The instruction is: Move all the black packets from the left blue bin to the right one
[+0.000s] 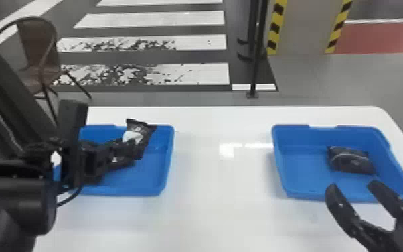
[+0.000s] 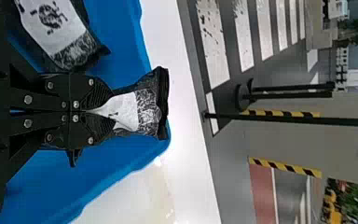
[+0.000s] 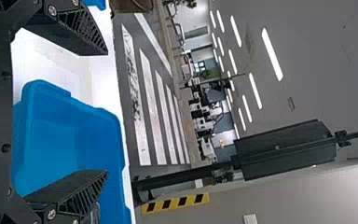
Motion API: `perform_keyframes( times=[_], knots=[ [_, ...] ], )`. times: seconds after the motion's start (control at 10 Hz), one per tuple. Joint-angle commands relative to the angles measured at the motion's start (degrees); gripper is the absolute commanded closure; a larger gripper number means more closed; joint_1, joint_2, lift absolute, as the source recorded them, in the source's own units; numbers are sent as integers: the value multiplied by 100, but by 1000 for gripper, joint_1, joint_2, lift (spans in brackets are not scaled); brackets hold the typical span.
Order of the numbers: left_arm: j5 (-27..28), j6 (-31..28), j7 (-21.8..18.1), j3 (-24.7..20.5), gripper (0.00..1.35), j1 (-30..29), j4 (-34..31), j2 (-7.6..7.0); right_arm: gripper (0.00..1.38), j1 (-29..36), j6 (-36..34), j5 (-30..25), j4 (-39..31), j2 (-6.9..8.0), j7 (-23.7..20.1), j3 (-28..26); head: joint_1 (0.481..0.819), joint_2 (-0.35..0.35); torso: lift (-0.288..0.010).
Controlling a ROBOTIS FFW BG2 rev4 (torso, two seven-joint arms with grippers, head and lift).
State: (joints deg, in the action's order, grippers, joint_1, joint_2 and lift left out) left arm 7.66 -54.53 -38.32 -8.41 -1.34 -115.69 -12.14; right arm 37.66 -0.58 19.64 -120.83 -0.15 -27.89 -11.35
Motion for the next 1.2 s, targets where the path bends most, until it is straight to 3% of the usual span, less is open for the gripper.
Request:
perform_keyframes(
  times=[0.0, 0.1, 0.4, 0.7, 1.1],
  knots=[
    [-675, 419, -44, 64, 1202, -428, -405, 1, 119, -279, -181, 252, 80, -90, -173, 221, 695, 56, -140],
    [-983, 700, -53, 281, 1202, -597, -490, 10, 119, -448, -293, 595, 207, -196, -252, 495, 695, 50, -140],
    [-1692, 1150, -70, 1013, 1202, -766, -504, 27, 116, -1024, -813, 949, 390, -389, -410, 884, 695, -3, -140],
    [-2103, 1206, -61, 1607, 1202, -738, -504, 18, 114, -1460, -884, 1155, 784, -416, -419, 1055, 695, -69, -140],
    [-2411, 1206, -44, 1961, 1200, -611, -504, 10, 117, -1896, -1165, 1224, 1177, -433, -419, 1170, 695, -121, -140]
  ],
)
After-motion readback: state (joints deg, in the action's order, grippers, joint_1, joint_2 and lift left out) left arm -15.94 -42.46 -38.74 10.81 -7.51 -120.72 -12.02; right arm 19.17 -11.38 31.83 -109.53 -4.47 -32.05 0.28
